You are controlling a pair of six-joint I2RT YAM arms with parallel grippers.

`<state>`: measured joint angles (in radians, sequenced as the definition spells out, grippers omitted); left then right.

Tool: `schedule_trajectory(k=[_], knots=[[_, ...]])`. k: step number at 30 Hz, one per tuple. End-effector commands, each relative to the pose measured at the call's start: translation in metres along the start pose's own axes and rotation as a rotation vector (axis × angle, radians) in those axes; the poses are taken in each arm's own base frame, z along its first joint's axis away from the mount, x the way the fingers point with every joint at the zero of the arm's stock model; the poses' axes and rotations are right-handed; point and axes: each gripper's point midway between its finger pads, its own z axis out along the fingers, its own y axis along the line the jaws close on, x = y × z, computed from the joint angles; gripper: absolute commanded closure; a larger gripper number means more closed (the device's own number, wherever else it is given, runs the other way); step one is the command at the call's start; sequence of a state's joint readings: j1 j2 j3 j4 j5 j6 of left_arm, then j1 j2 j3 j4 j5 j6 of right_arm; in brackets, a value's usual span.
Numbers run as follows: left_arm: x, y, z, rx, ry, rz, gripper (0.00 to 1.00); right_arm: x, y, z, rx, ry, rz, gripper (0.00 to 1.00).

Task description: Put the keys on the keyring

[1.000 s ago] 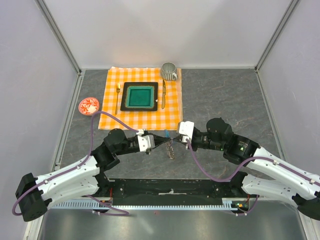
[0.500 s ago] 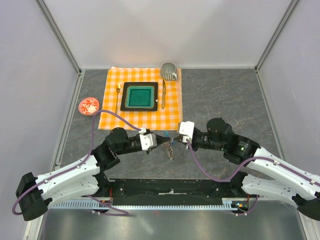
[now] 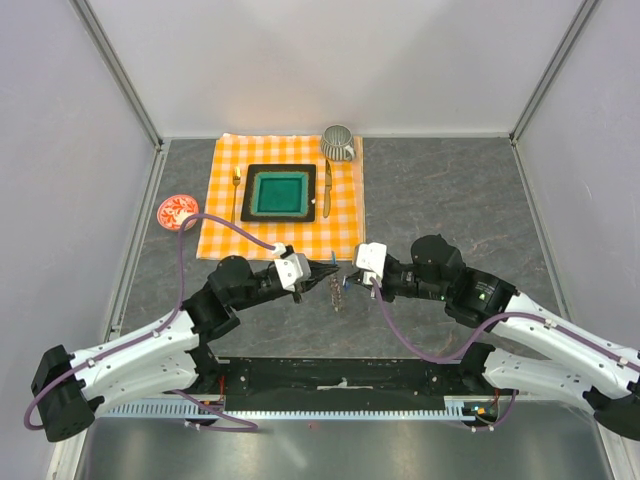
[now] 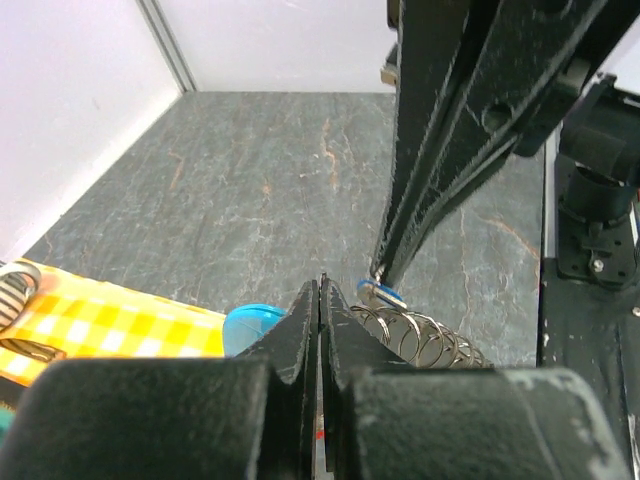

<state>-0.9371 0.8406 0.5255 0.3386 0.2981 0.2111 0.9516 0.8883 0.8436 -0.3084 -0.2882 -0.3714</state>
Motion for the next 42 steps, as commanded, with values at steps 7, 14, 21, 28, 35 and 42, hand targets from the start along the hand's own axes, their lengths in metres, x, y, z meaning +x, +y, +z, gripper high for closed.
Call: schedule_trajectory(k=[7,14,21,28,35,42], knots=[[-0.053,0.016,-0.003,-0.087,-0.217,-0.036,0.98,-0.003,-0.002,0.005,0.003,-0.019,-0.006,1.0],[-0.041,0.009,-0.007,-0.06,-0.203,0.038,0.98,-0.009,-0.018,-0.008,0.111,-0.033,-0.005,1.0],[-0.023,0.006,-0.001,-0.044,-0.169,0.037,0.98,-0.004,-0.022,-0.01,0.144,-0.019,0.023,1.0],[0.017,-0.005,-0.01,-0.039,-0.027,-0.098,0.98,0.013,-0.035,-0.019,0.265,0.017,0.084,1.0],[0.007,0.004,-0.083,-0.193,0.121,-0.175,0.98,0.012,-0.037,-0.022,0.297,-0.025,0.101,1.0],[0.046,0.003,-0.091,-0.196,0.405,-0.203,0.98,0.012,-0.035,-0.023,0.301,-0.047,0.121,1.0]])
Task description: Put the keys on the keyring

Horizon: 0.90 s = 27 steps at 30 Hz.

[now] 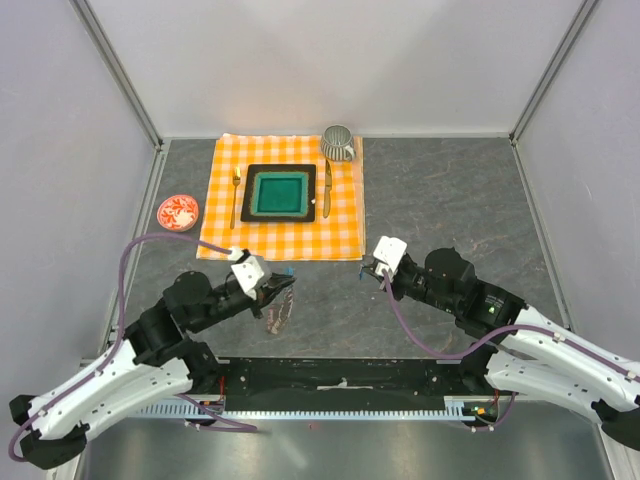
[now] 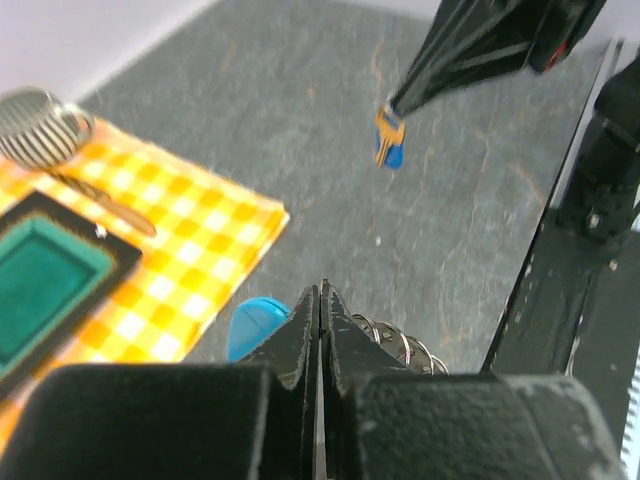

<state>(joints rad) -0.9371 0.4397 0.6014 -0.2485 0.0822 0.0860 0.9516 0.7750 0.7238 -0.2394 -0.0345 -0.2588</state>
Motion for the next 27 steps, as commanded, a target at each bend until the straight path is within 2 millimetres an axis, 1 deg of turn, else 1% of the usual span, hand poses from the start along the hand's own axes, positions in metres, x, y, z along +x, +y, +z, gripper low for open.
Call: schedule_trajectory(k=[1,2,3,4,5,6,7,8,9,11,12,13,15,16,17,19,20,21,22,23,26,27], knots=[[0.058,0.002,0.01,-0.006,0.306,-0.018,0.98,-0.015,-0.006,-0.004,0.038,-0.07,0.033,1.0],[0.059,0.001,0.017,0.01,0.333,-0.012,0.98,-0.015,-0.007,-0.004,0.044,-0.072,0.034,1.0],[0.084,-0.004,0.031,0.049,0.443,-0.014,0.98,-0.015,-0.007,-0.005,0.046,-0.073,0.034,1.0],[0.092,-0.007,0.038,0.074,0.481,-0.004,0.98,-0.016,-0.007,-0.006,0.047,-0.077,0.034,1.0],[0.094,-0.007,0.049,0.088,0.497,-0.002,0.98,-0.016,-0.007,-0.007,0.048,-0.079,0.034,1.0],[0.113,-0.013,0.06,0.127,0.562,-0.01,0.98,-0.015,-0.012,-0.008,0.076,-0.075,0.037,1.0],[0.12,-0.016,0.067,0.156,0.581,-0.003,0.98,-0.016,-0.013,-0.009,0.081,-0.079,0.037,1.0],[0.122,-0.019,0.075,0.177,0.575,0.001,0.98,-0.016,-0.014,-0.01,0.087,-0.08,0.038,1.0],[0.133,-0.024,0.088,0.211,0.584,-0.007,0.98,-0.015,-0.016,-0.011,0.096,-0.08,0.038,1.0],[0.137,-0.027,0.103,0.236,0.568,0.003,0.98,-0.014,-0.017,-0.011,0.107,-0.077,0.04,1.0],[0.138,-0.028,0.113,0.248,0.545,0.007,0.98,-0.013,-0.018,-0.011,0.116,-0.072,0.044,1.0],[0.152,-0.03,0.119,0.258,0.573,0.0,0.98,-0.011,-0.019,-0.011,0.123,-0.066,0.047,1.0],[0.162,-0.032,0.128,0.269,0.576,-0.003,0.98,-0.009,-0.021,-0.011,0.136,-0.061,0.051,1.0],[0.169,-0.032,0.136,0.266,0.572,-0.009,0.98,-0.01,-0.023,-0.011,0.144,-0.062,0.051,1.0],[0.174,-0.032,0.137,0.263,0.576,-0.015,0.98,-0.01,-0.022,-0.011,0.142,-0.063,0.052,1.0],[0.17,-0.032,0.15,0.252,0.522,-0.022,0.98,-0.009,-0.024,-0.012,0.152,-0.062,0.053,1.0],[0.178,-0.033,0.149,0.25,0.532,-0.028,0.98,-0.008,-0.024,-0.012,0.152,-0.059,0.053,1.0],[0.181,-0.033,0.149,0.244,0.527,-0.028,0.98,-0.008,-0.024,-0.011,0.154,-0.059,0.053,1.0],[0.177,-0.031,0.155,0.231,0.489,-0.03,0.98,-0.007,-0.024,-0.011,0.153,-0.056,0.054,1.0],[0.187,-0.033,0.152,0.232,0.498,-0.03,0.98,-0.006,-0.024,-0.01,0.154,-0.051,0.054,1.0],[0.192,-0.031,0.154,0.2,0.454,-0.009,0.98,-0.004,-0.025,-0.009,0.159,-0.045,0.054,1.0],[0.198,-0.028,0.154,0.183,0.462,-0.003,0.98,-0.003,-0.025,-0.008,0.159,-0.042,0.056,1.0]])
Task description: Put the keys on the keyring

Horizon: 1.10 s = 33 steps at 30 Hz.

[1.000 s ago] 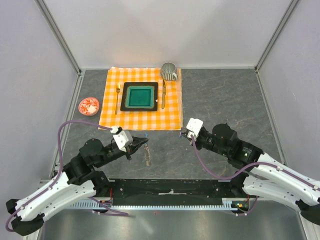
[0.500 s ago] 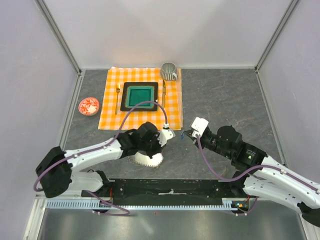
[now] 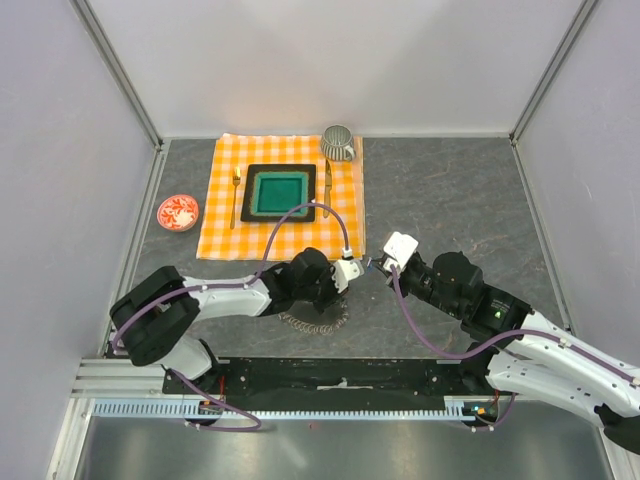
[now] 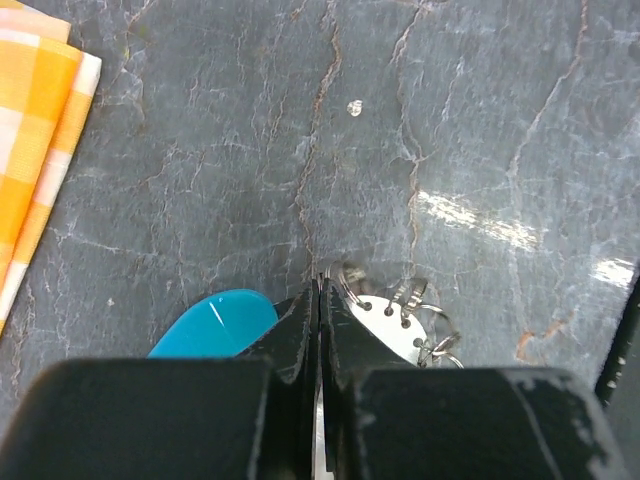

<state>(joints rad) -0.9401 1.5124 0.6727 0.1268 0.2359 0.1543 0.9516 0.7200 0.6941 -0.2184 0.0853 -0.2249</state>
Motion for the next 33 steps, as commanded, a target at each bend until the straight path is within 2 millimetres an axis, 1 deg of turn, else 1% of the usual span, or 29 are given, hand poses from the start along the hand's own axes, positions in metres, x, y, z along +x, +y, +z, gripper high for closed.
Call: schedule_trajectory(k=[1,2,3,4,5,7,8,9,12,16,17,18,20,21,23,25,29,33], knots=[[-0.014,0.009,0.013,-0.062,-0.119,0.03,0.98,-0.005,-0.005,0.002,0.035,-0.024,0.022,1.0],[-0.012,0.011,0.016,-0.075,-0.105,0.028,0.98,-0.004,-0.005,0.002,0.034,-0.023,0.024,1.0],[-0.004,0.015,0.022,-0.098,-0.067,0.016,0.98,-0.004,-0.006,0.002,0.039,-0.022,0.022,1.0],[-0.002,0.015,0.024,-0.1,-0.048,0.012,0.98,-0.004,-0.006,0.002,0.04,-0.021,0.022,1.0],[-0.01,0.017,0.026,-0.11,-0.05,0.013,0.98,-0.004,-0.006,0.002,0.042,-0.021,0.022,1.0],[0.0,0.016,0.03,-0.106,0.007,-0.003,0.98,-0.003,-0.007,0.003,0.045,-0.019,0.022,1.0],[-0.004,0.017,0.031,-0.106,0.007,-0.009,0.98,-0.003,-0.007,0.003,0.044,-0.017,0.022,1.0],[0.001,0.014,0.031,-0.093,0.03,-0.022,0.98,-0.003,-0.007,0.002,0.046,-0.017,0.023,1.0],[0.008,0.011,0.029,-0.091,0.056,-0.054,0.98,-0.003,-0.008,0.002,0.051,-0.019,0.024,1.0],[0.003,0.013,0.023,-0.111,0.043,-0.084,0.96,-0.003,-0.007,0.003,0.049,-0.016,0.022,1.0],[-0.003,0.014,0.021,-0.119,0.025,-0.087,0.94,-0.002,-0.007,0.003,0.047,-0.015,0.023,1.0],[-0.005,0.015,0.019,-0.129,0.015,-0.096,0.88,-0.002,-0.007,0.003,0.047,-0.015,0.023,1.0],[-0.013,0.017,0.017,-0.137,-0.009,-0.096,0.85,-0.003,-0.007,0.002,0.049,-0.018,0.024,1.0],[-0.015,0.018,0.016,-0.143,-0.015,-0.099,0.82,-0.003,-0.007,0.002,0.049,-0.018,0.025,1.0],[-0.02,0.019,0.015,-0.148,-0.025,-0.098,0.79,-0.003,-0.007,0.002,0.049,-0.018,0.024,1.0],[-0.023,0.02,0.015,-0.152,-0.034,-0.098,0.79,-0.004,-0.008,0.001,0.049,-0.019,0.025,1.0],[-0.024,0.019,0.015,-0.146,-0.023,-0.108,0.78,-0.003,-0.007,0.001,0.046,-0.019,0.025,1.0],[-0.019,0.017,0.017,-0.138,0.002,-0.11,0.77,-0.004,-0.007,0.001,0.045,-0.022,0.027,1.0]])
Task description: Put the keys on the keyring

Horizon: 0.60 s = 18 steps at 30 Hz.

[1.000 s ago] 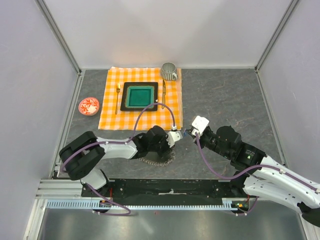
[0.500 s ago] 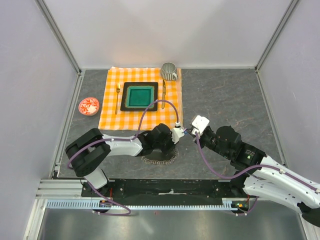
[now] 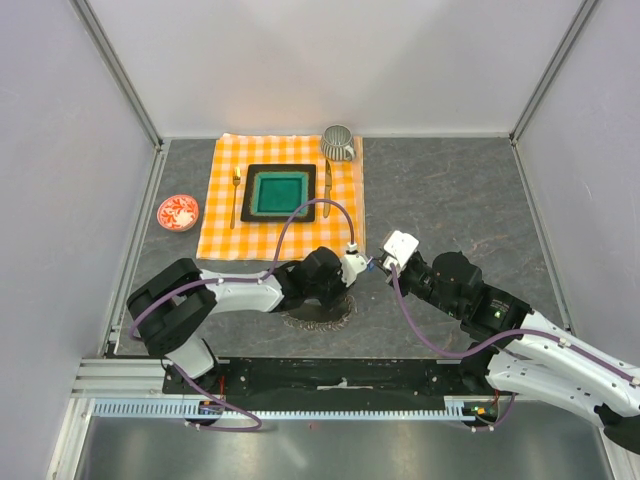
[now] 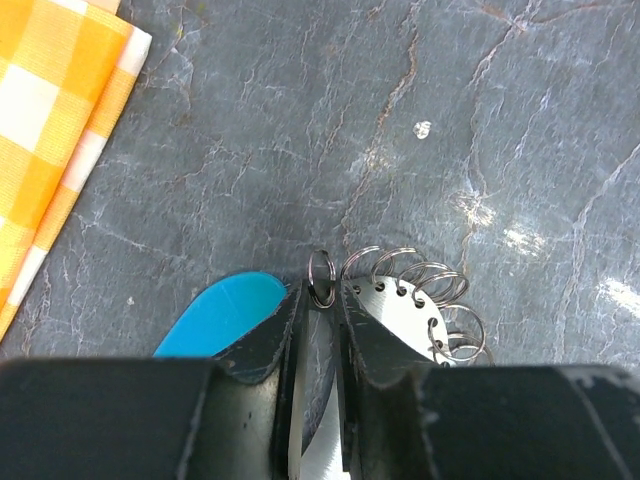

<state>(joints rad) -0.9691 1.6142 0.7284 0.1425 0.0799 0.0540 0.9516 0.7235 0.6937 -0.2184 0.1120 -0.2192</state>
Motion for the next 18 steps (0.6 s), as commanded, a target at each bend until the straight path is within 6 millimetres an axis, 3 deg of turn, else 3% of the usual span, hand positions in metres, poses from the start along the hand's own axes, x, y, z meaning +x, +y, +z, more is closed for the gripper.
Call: schedule_trajectory(k=[1,18], knots=[[-0.0223,-0.0008,-0.0018,-0.004,-0.036,-0.027,0.78,-0.0062,-0.0027,0.0004,0.018,-0.032,0.022,1.0],[-0.0147,-0.0049,0.0068,0.022,-0.005,-0.031,0.82,-0.0058,-0.0011,0.0005,0.01,-0.029,0.018,1.0]])
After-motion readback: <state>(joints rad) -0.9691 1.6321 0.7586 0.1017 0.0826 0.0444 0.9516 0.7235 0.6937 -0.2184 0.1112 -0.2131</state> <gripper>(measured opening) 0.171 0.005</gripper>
